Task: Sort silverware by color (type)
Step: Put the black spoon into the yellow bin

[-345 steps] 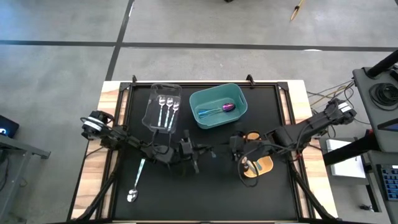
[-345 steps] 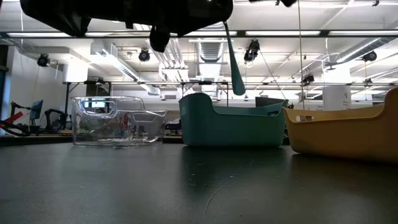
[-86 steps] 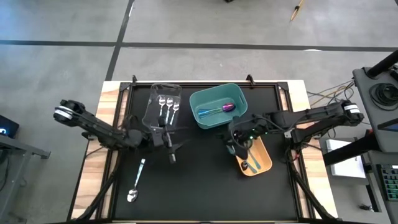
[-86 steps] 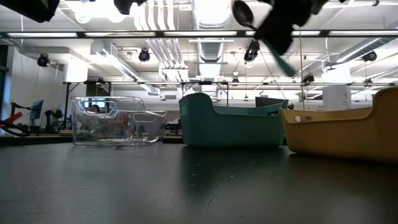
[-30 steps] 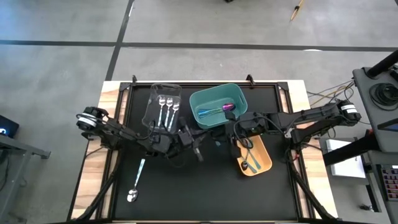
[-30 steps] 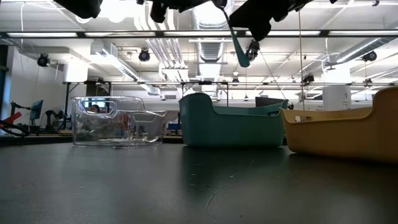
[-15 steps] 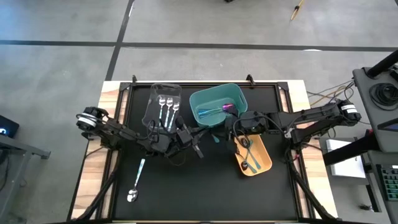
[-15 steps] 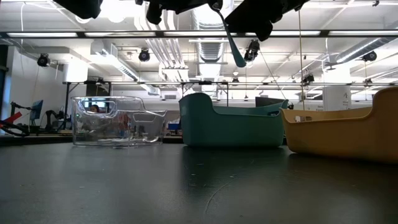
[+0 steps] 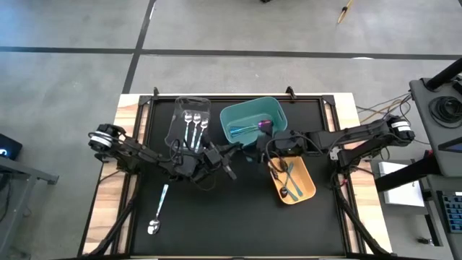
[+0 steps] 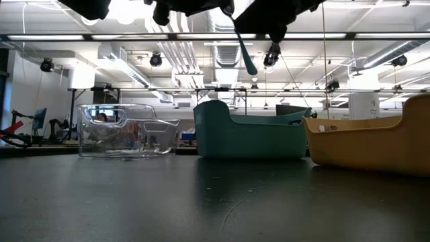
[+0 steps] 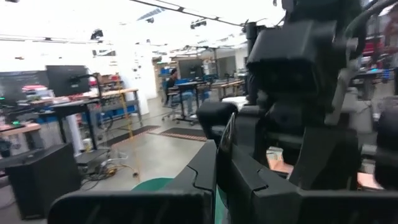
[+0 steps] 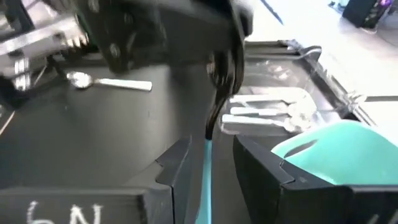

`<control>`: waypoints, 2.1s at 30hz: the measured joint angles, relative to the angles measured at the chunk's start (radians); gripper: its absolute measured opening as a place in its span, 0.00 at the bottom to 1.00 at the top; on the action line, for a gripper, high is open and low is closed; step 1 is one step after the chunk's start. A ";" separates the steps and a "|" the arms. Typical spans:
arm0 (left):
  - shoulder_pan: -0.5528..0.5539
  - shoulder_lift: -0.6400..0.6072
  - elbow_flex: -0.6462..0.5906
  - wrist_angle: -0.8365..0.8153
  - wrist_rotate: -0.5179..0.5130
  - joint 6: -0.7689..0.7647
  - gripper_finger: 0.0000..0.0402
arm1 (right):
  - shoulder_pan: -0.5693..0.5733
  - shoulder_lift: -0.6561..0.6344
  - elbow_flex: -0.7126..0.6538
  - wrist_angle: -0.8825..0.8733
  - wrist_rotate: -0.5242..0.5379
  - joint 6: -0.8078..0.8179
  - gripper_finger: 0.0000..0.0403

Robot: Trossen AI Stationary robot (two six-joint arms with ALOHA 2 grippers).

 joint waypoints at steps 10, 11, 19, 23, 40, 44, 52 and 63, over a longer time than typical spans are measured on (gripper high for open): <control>0.000 0.000 0.000 0.014 -0.016 0.009 0.00 | 0.000 0.003 0.022 0.012 0.052 0.016 0.24; 0.000 0.000 0.000 0.016 -0.016 0.009 0.00 | 0.000 0.009 0.022 0.015 0.054 0.021 0.23; 0.001 0.000 0.000 0.024 0.004 0.008 0.00 | -0.004 0.054 0.022 0.072 0.073 0.019 0.15; 0.001 0.000 0.001 0.025 -0.004 0.013 0.00 | -0.004 0.057 0.022 0.078 0.091 0.011 0.05; -0.030 -0.043 0.000 0.021 -0.102 0.189 0.33 | -0.048 0.018 0.175 -0.477 -0.021 0.389 0.02; -0.031 -0.078 -0.006 0.020 -0.176 0.310 0.39 | -0.049 0.020 0.202 -0.597 -0.141 0.497 0.02; -0.031 -0.214 -0.107 0.020 -0.217 0.416 0.40 | -0.031 0.016 0.176 -0.782 -0.296 0.689 0.02; -0.029 -0.515 -0.308 0.022 -0.201 0.408 0.34 | -0.023 0.015 -0.010 -0.820 -0.369 0.915 0.02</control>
